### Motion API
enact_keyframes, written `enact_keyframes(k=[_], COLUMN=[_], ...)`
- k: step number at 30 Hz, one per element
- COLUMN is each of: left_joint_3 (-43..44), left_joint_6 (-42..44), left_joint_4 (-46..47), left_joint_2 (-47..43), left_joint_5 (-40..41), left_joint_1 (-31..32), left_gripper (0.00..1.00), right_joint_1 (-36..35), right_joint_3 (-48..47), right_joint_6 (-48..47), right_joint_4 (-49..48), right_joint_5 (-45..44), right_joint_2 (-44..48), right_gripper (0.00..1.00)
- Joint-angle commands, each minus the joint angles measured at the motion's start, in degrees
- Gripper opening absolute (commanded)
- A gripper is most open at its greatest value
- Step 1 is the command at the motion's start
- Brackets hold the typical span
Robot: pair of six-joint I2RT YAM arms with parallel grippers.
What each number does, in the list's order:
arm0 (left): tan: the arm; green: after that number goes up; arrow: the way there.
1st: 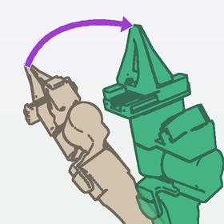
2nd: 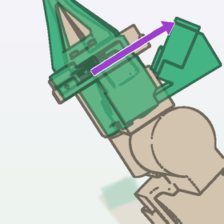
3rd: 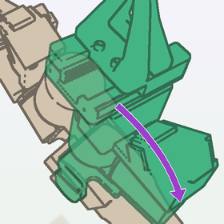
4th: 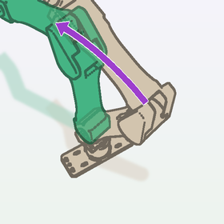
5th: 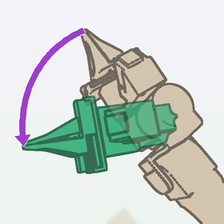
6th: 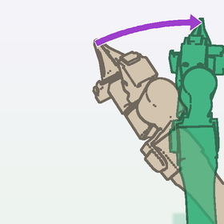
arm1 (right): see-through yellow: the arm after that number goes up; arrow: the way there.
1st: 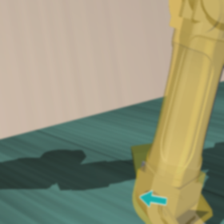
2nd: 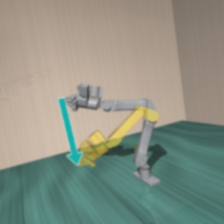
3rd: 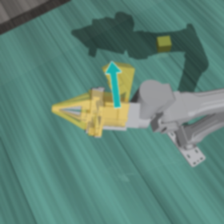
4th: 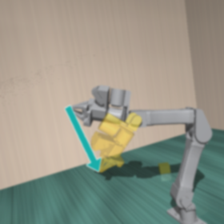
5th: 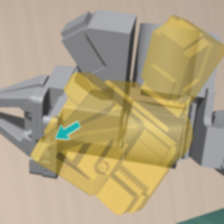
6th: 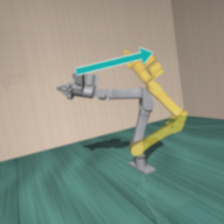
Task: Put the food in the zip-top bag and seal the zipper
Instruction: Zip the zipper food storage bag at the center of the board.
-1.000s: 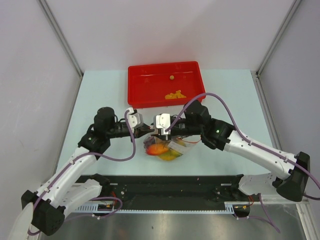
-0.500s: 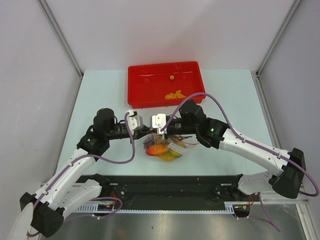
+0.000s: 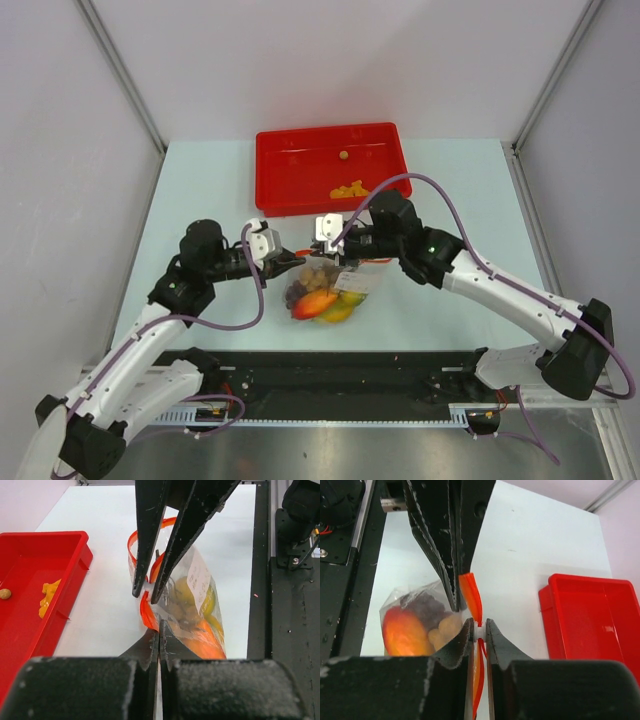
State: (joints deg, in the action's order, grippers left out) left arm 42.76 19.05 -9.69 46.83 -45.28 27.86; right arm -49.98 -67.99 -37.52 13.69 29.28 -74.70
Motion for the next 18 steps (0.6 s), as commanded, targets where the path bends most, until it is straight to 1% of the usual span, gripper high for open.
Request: enact_keyframes(k=[1, 7, 13, 18], left_joint_3=[1.88, 2.50, 2.41, 2.50], left_joint_6=[-2.17, -2.52, -4.28, -5.51], left_joint_4=[4.68, 4.77, 4.95, 4.16], left_joint_2=[-2.53, -3.41, -4.90, -6.57], left_joint_5=[-1.48, -0.78, 2.21, 5.37], left_joint_1=[-0.43, -1.75, -3.33, -4.21], left_gripper=[0.00, 0.00, 0.00, 0.00], right_joint_1=[1.72, 5.41, 10.85, 13.76], right_joint_3=[-1.45, -1.36, -1.36, -0.57], right_joint_6=[-0.89, -2.47, -4.23, -6.07], right_joint_4=[5.81, 12.74, 19.08, 23.91], right_joint_5=[-2.29, -1.94, -0.19, 0.34], right_joint_2=[2.01, 3.85, 5.70, 7.63], right_gripper=[0.00, 0.00, 0.00, 0.00])
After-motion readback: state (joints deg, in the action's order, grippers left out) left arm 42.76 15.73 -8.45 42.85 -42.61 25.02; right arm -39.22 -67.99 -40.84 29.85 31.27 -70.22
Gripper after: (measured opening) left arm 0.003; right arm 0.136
